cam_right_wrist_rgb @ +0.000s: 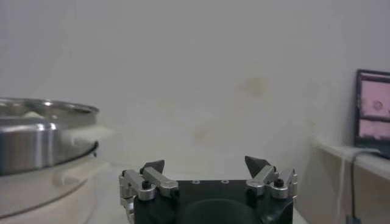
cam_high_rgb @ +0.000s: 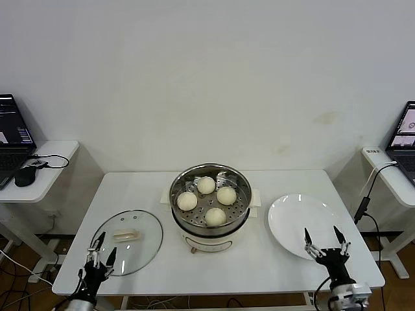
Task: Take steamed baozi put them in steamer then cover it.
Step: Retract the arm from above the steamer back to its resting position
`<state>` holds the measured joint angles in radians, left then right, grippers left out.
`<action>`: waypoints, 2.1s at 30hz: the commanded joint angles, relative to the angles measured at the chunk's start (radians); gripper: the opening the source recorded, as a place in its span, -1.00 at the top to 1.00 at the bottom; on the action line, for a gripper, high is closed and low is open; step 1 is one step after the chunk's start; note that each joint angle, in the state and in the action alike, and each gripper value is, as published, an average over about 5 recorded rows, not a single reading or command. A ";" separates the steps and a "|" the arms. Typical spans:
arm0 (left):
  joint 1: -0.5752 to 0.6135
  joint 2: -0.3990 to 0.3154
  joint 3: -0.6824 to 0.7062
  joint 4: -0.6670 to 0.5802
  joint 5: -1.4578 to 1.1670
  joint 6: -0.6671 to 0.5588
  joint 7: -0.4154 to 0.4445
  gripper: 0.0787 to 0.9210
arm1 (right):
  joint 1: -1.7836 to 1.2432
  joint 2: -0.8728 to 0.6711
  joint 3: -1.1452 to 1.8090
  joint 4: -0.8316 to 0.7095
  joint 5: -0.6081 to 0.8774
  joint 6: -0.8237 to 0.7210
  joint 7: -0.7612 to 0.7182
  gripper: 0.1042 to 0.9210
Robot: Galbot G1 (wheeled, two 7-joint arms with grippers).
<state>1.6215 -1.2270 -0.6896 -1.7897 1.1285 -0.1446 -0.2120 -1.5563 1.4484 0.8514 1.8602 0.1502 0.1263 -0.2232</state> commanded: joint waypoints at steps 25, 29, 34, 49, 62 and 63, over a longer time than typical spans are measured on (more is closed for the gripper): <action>-0.353 0.024 0.109 0.319 0.141 0.035 0.039 -0.77 | -0.063 0.049 0.038 -0.062 -0.035 0.016 -0.016 -0.76; -0.372 0.023 0.112 0.342 0.143 0.036 0.035 -0.77 | -0.062 0.051 0.034 -0.066 -0.039 0.016 -0.016 -0.76; -0.385 0.021 0.118 0.364 0.142 0.035 0.030 -0.77 | -0.061 0.052 0.030 -0.074 -0.044 0.020 -0.014 -0.76; -0.404 0.018 0.136 0.421 0.146 0.040 0.025 0.01 | -0.060 0.055 0.012 -0.082 -0.064 0.016 -0.018 -0.76; -0.366 0.033 0.107 0.341 0.116 0.016 -0.067 0.83 | -0.068 0.051 0.008 -0.055 -0.067 0.019 -0.025 -0.76; -0.354 0.037 0.100 0.318 0.113 0.016 -0.072 0.84 | -0.069 0.051 0.007 -0.055 -0.069 0.020 -0.025 -0.76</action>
<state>1.2382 -1.2000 -0.5677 -1.3884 1.2538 -0.1237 -0.2329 -1.6208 1.5001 0.8599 1.7937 0.0839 0.1439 -0.2472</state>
